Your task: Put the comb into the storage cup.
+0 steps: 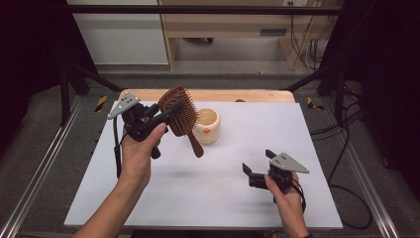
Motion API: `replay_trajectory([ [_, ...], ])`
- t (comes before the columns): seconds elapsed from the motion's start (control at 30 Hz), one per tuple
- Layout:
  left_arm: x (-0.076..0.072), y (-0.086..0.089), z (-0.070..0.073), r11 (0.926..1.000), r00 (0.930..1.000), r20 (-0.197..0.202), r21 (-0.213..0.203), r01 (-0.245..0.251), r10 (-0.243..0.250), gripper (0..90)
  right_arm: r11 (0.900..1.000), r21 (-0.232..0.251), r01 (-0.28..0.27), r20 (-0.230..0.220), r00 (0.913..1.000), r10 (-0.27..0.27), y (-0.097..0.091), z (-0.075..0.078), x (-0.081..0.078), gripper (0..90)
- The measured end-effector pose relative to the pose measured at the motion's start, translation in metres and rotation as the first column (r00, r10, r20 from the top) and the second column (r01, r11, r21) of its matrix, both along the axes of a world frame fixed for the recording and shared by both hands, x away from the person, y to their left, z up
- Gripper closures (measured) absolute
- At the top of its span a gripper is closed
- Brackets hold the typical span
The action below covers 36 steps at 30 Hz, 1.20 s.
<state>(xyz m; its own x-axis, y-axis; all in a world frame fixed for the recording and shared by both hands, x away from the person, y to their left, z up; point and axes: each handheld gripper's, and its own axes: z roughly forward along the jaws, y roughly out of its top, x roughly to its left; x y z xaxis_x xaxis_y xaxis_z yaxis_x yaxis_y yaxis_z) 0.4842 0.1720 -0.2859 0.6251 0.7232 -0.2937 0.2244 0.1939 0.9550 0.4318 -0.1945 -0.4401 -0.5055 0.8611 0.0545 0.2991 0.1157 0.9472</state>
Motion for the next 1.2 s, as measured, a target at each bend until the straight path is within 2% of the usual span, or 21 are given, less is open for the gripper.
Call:
replay_trajectory([
  [0.17, 0.004, -0.003, 0.006, 0.9999, 1.0, 0.001, 0.015, -0.006, 0.006, 52.2, 0.9997, -0.001, 0.023, -0.003, 0.9997, -0.023, -0.003, 0.0, -0.001, 3.9],
  [0.33, 0.01, -0.006, 0.012, 0.9998, 0.9999, 0.003, 0.011, -0.016, 0.016, 52.2, 0.9994, -0.009, 0.033, -0.007, 0.9994, -0.033, -0.007, -0.002, -0.006, 3.9],
  [0.47, 0.013, -0.011, 0.015, 0.9997, 0.9998, 0.013, 0.018, -0.014, 0.014, 52.2, 0.9991, 0.008, 0.043, -0.007, 0.9991, -0.043, -0.01, -0.002, -0.005, 4.1],
  [0.7, 0.019, -0.022, 0.027, 0.9991, 0.9994, 0.034, 0.041, -0.009, 0.008, 52.3, 0.9992, 0.01, 0.039, -0.006, 0.9992, -0.039, -0.01, -0.002, -0.004, 4.2],
  [0.97, 0.022, -0.028, 0.04, 0.9992, 0.9983, 0.057, 0.037, -0.014, 0.012, 52.2, 0.9989, 0.021, 0.042, -0.008, 0.9991, -0.042, -0.011, -0.002, -0.005, 4.1],
  [1.2, 0.026, -0.029, 0.045, 0.9991, 0.9976, 0.067, 0.037, -0.02, 0.018, 52.2, 0.9989, 0.024, 0.04, -0.007, 0.9992, -0.04, -0.012, -0.002, -0.005, 4.0],
])
